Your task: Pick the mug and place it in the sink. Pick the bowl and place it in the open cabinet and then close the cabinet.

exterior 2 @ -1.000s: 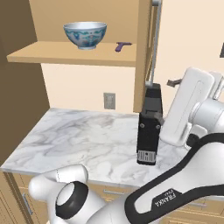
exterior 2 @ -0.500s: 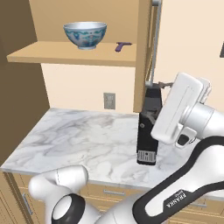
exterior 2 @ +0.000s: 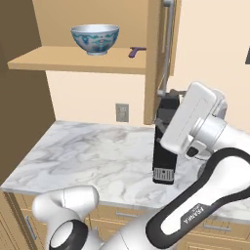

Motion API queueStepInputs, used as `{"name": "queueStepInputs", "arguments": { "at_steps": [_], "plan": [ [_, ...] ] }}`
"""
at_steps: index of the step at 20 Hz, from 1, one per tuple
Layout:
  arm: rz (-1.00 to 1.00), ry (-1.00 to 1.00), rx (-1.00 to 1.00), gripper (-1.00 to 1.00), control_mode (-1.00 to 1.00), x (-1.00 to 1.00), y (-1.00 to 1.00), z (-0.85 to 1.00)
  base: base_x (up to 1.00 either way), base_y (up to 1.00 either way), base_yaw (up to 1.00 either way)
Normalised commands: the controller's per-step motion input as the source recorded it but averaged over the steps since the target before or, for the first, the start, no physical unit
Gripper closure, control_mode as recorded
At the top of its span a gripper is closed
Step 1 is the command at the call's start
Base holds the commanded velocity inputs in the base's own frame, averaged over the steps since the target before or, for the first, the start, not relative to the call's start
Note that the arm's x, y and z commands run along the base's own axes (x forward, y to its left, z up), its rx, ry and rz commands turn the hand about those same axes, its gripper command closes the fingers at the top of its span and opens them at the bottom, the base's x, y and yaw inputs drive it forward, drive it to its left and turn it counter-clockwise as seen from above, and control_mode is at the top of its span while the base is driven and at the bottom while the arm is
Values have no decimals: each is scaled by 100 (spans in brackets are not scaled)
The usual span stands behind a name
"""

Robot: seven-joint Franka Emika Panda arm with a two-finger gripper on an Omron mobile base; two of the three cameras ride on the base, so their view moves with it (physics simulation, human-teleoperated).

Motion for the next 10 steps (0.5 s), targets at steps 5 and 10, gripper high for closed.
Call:
{"name": "queueStepInputs", "arguments": {
  "at_steps": [5,10],
  "plan": [
    [2,-6,0,-100,-100,3,24,0,0,0,0],
    [0,-11,-3,-100,-100,0,52,3,0,0,0]
  ]
}}
